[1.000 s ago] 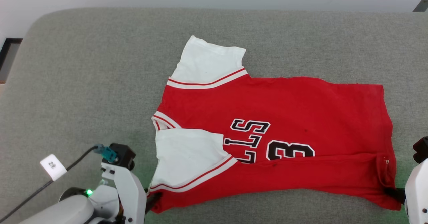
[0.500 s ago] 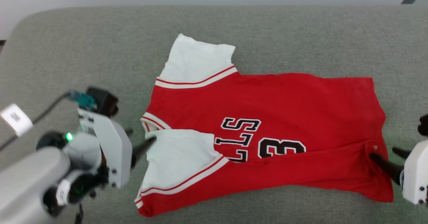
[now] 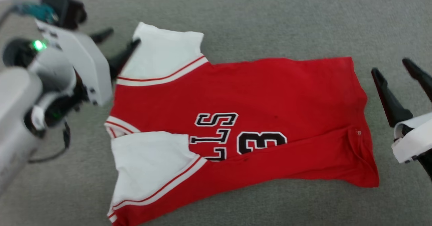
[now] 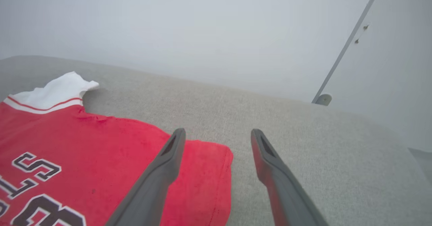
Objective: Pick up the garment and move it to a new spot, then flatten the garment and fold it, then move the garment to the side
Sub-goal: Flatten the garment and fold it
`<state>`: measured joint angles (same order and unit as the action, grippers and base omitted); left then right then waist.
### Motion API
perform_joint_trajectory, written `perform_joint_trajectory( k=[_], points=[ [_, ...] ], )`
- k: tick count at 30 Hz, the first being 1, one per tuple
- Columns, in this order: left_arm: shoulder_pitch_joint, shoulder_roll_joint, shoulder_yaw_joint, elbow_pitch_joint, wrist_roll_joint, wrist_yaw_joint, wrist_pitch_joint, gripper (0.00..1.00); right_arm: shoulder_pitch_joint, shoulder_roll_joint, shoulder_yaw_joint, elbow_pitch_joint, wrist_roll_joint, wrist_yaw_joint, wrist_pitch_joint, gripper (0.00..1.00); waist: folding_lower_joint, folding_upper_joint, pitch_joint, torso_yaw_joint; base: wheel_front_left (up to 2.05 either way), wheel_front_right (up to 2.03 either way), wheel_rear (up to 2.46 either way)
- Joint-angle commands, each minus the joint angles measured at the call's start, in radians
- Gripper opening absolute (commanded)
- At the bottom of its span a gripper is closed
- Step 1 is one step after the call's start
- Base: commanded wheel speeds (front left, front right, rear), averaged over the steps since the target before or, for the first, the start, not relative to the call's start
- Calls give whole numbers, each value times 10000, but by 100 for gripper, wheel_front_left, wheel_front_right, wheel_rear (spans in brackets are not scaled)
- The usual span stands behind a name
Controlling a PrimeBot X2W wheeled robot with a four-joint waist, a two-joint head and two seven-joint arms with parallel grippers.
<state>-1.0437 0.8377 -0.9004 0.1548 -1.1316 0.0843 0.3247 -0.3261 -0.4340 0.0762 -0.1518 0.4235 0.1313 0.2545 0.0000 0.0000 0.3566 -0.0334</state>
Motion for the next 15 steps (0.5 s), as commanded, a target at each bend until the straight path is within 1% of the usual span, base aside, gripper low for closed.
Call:
perform_joint_trajectory(
  k=[1, 3, 7, 11, 15],
  points=[
    [-244, -123, 48, 305, 114, -164, -97, 100, -125, 163, -14, 10, -203, -11, -457, 100, 0, 0, 521, -515, 0, 0, 0],
    [-637, -271, 93, 877, 260, -428, -207, 100, -220, 400, -1, 16, -492, -11, -1150, 100, 0, 0, 753, -723, 0, 0, 0],
    [-1226, -518, 91, 2012, 355, -818, -93, 100, -257, 841, 14, 77, -781, -11, -1967, 100, 0, 0, 1197, -1123, 0, 0, 0],
    [-1680, -661, -114, 3044, 416, -1131, 470, 100, -256, 1085, 61, 154, -863, -11, -2226, 100, 0, 0, 1544, -1455, 0, 0, 0],
    [-2059, -776, -270, 3954, 431, -1284, 1063, 100, -293, 1199, 89, 154, -840, -11, -2294, 100, 0, 0, 1780, -1663, 0, 0, 0]
  ],
)
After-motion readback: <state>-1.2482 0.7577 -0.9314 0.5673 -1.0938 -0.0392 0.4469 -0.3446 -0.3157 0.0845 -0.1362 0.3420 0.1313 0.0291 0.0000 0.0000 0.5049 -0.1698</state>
